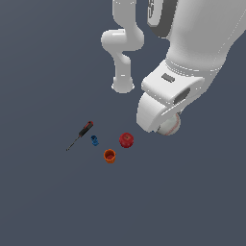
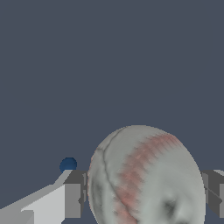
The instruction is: Pick up a designated object from a clutter of objects.
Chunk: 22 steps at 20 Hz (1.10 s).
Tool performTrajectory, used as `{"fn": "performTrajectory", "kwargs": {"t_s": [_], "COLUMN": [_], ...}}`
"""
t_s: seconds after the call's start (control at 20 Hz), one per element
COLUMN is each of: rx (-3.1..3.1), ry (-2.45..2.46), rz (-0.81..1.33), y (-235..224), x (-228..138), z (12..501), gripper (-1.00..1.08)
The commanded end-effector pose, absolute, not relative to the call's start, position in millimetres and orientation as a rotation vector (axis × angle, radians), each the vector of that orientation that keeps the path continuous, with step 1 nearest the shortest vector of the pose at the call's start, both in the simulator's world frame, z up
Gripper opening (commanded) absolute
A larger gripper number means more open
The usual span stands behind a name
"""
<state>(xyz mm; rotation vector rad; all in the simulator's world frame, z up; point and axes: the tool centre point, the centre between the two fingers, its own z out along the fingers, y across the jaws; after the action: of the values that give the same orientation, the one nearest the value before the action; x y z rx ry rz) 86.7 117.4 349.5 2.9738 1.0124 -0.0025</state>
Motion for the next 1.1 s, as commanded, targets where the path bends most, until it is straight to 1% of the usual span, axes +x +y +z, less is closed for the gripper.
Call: {"fn": "performTrajectory", "kwargs": {"t_s": [0.0, 0.55, 1.05], "rx": [2.974, 2.974, 2.974], "ry": [1.011, 1.012, 1.013], "rz": [0.0, 0.0, 0.0], "y": [126, 157, 170], "x": [94, 121, 133], "z": [362, 401, 417], "gripper": [-1.0, -1.0, -1.0]}}
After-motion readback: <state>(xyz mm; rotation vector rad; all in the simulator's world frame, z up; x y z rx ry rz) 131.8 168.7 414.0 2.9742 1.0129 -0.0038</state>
